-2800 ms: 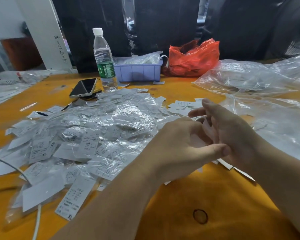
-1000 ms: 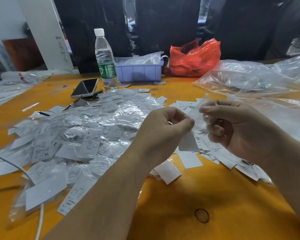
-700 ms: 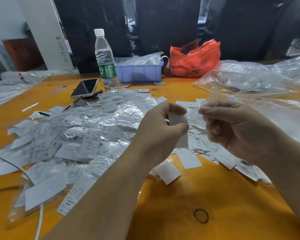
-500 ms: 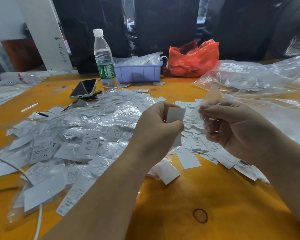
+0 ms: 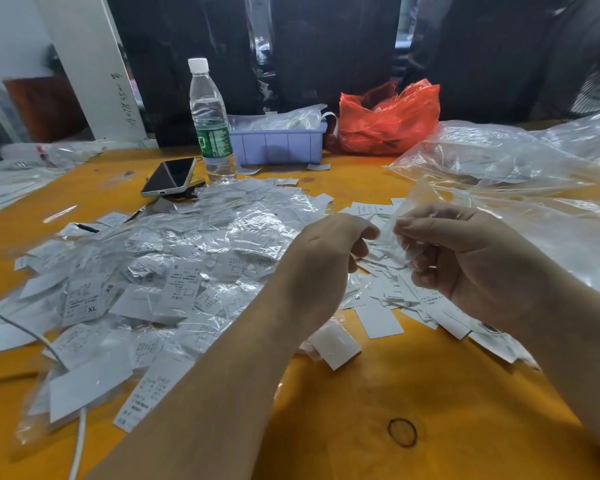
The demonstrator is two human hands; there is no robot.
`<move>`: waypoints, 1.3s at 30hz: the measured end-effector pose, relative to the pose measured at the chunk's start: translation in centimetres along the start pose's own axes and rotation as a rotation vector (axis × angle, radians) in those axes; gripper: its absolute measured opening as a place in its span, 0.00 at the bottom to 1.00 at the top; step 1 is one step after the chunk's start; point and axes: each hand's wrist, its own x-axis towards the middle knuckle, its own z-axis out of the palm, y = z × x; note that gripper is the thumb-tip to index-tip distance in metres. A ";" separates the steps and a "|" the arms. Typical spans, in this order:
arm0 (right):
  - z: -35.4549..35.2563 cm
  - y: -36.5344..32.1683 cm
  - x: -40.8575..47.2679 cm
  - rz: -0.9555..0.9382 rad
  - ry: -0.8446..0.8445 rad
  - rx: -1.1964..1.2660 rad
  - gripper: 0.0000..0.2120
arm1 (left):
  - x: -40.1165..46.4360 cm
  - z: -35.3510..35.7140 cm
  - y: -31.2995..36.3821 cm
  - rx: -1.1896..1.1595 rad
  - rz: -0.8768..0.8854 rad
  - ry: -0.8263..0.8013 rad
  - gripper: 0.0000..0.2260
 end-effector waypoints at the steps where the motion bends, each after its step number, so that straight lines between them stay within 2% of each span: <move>1: 0.0 0.0 0.0 -0.001 0.002 -0.003 0.04 | 0.0 0.1 -0.1 -0.025 0.008 -0.020 0.17; 4: -0.1 0.1 0.1 -0.002 0.016 -0.014 0.06 | 0.5 0.4 -0.4 -0.112 -0.050 -0.034 0.20; 7: -0.3 0.2 0.2 0.001 0.033 -0.011 0.07 | 0.7 0.5 -0.2 -0.080 -0.085 -0.046 0.15; 9: -0.3 0.2 0.3 -0.002 0.050 -0.003 0.07 | 0.1 0.2 -0.2 -0.021 -0.011 -0.043 0.10; 13: -0.4 0.2 0.4 -0.015 0.097 0.014 0.08 | -0.6 -0.2 -0.6 -0.049 0.064 0.004 0.09; 19: -0.4 0.1 0.4 -0.039 0.159 0.022 0.07 | -0.8 -0.2 -0.4 -0.072 0.055 -0.016 0.05; 25: -0.3 0.2 0.4 -0.044 0.136 0.017 0.07 | -0.9 -0.2 -0.4 -0.076 0.000 -0.055 0.08; 29: -0.3 0.2 0.4 -0.042 0.139 0.012 0.08 | -0.8 -0.2 -0.3 -0.098 -0.013 -0.020 0.03; 36: -0.3 0.2 0.3 -0.048 0.140 -0.006 0.10 | -0.5 -0.6 -0.4 -0.232 -0.081 -0.002 0.14; 39: -0.3 0.2 0.3 -0.048 0.149 -0.014 0.10 | -0.4 -0.7 -0.4 -0.241 -0.089 0.017 0.13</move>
